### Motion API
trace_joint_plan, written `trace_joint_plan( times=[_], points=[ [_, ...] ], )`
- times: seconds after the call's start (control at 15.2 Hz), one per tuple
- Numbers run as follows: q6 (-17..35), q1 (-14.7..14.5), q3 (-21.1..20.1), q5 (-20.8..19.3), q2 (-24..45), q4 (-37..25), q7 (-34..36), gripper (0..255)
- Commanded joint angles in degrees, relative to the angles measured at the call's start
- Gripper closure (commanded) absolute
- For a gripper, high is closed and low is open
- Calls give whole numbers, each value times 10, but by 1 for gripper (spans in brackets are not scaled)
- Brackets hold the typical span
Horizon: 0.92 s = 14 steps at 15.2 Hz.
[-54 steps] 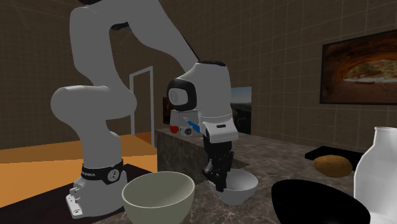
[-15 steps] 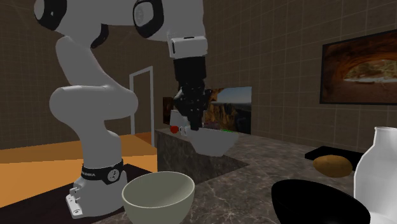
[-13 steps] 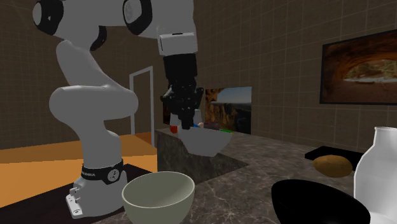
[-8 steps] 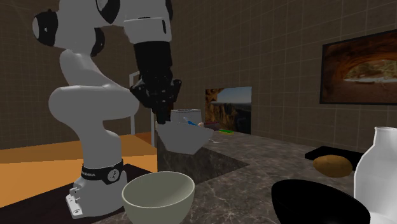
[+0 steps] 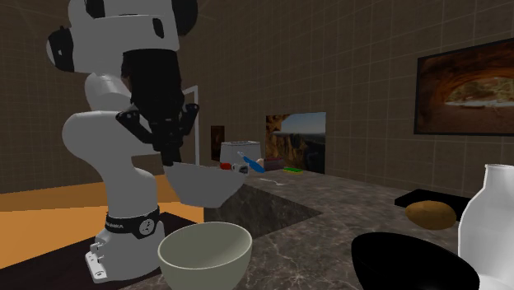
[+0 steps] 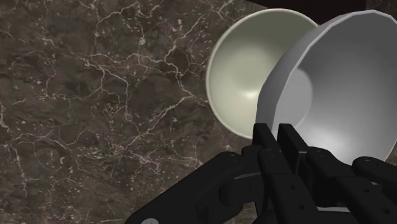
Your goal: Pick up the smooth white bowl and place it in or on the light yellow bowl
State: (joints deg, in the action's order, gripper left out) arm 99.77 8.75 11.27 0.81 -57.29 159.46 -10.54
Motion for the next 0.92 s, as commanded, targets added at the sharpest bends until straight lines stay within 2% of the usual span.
trace_joint_plan(
  times=[0.0,0.86],
  points=[
    [14,3,4,-4,0,14,-5,255],
    [127,10,21,-16,26,103,-21,255]
  ],
)
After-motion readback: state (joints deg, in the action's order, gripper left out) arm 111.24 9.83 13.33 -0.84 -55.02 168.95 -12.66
